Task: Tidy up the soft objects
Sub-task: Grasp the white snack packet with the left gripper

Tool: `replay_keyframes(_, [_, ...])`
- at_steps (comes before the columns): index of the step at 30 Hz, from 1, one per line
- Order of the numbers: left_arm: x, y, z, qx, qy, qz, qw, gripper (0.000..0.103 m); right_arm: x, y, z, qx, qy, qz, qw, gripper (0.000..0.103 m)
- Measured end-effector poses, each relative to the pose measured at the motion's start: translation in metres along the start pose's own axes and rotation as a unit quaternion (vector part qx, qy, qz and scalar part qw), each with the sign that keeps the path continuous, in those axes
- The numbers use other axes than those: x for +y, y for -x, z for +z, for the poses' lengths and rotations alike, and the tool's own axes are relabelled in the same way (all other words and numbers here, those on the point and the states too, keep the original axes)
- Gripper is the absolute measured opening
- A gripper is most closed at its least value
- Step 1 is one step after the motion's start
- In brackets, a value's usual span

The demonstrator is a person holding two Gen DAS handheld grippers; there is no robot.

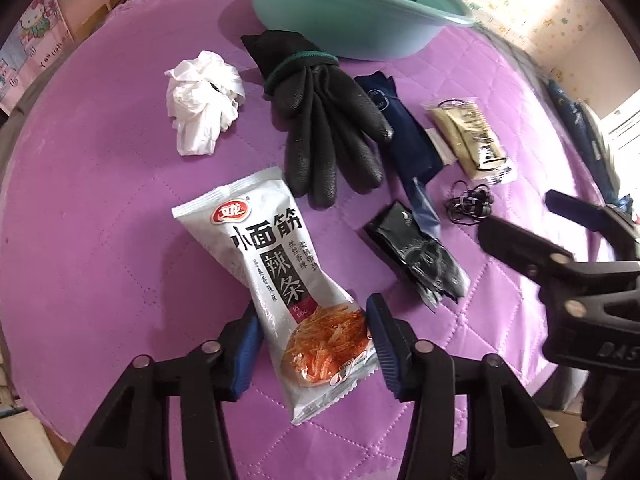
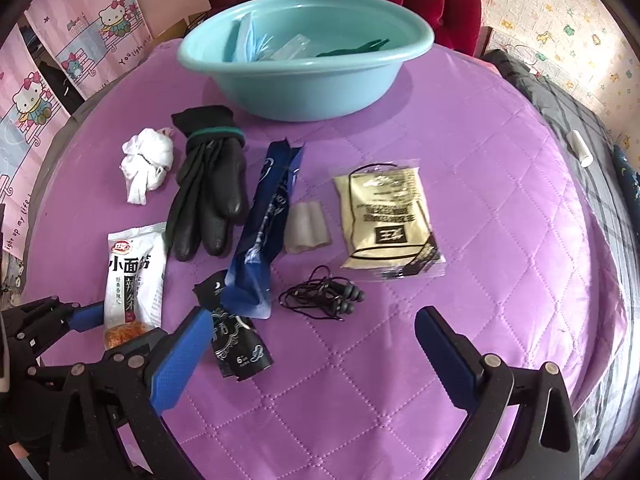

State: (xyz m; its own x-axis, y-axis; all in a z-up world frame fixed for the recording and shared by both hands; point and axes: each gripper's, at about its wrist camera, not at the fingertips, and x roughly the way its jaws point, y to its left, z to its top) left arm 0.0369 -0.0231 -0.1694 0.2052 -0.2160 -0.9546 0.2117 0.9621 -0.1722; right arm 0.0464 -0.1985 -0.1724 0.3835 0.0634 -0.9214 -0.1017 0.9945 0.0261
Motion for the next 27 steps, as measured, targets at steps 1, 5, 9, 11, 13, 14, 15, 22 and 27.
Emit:
replay_keyframes(1, [0.001, 0.002, -0.002, -0.002, 0.002, -0.005, 1.0000, 0.049, 0.001, -0.001, -0.001, 0.001, 0.000, 0.002, 1.000, 0.103])
replay_keyframes(5, [0.004, 0.010, -0.010, -0.013, -0.009, -0.010, 0.9998, 0.042, 0.007, -0.003, -0.005, 0.008, 0.002, 0.014, 1.000, 0.103])
replay_keyframes(9, [0.006, 0.021, -0.019, -0.022, -0.030, 0.002, 0.9993, 0.041, 0.015, -0.006, -0.011, 0.017, 0.010, 0.025, 1.000, 0.103])
replay_keyframes(11, [0.007, 0.025, -0.023, -0.026, -0.040, 0.012, 0.9988, 0.041, 0.019, -0.009, -0.013, 0.024, 0.014, 0.034, 0.999, 0.103])
replay_keyframes(13, [0.007, 0.030, -0.026, -0.030, -0.049, 0.022, 0.9981, 0.041, 0.024, -0.013, -0.015, 0.031, 0.021, 0.039, 0.999, 0.103])
replay_keyframes(14, [0.008, 0.032, -0.027, -0.032, -0.051, 0.024, 0.9979, 0.041, 0.027, -0.015, -0.015, 0.035, 0.025, 0.043, 0.998, 0.102])
replay_keyframes(15, [0.010, 0.033, -0.028, -0.034, -0.054, 0.030, 0.9975, 0.041, 0.029, -0.017, -0.016, 0.038, 0.024, 0.046, 0.998, 0.102])
replay_keyframes(22, [0.025, 0.039, -0.034, -0.035, -0.047, 0.030, 0.9978, 0.041, 0.039, -0.031, -0.014, 0.059, 0.033, 0.046, 0.997, 0.088])
replay_keyframes(27, [0.029, 0.042, -0.035, -0.039, -0.045, 0.030, 0.9978, 0.041, 0.054, -0.043, -0.013, 0.069, 0.051, 0.040, 0.996, 0.080])
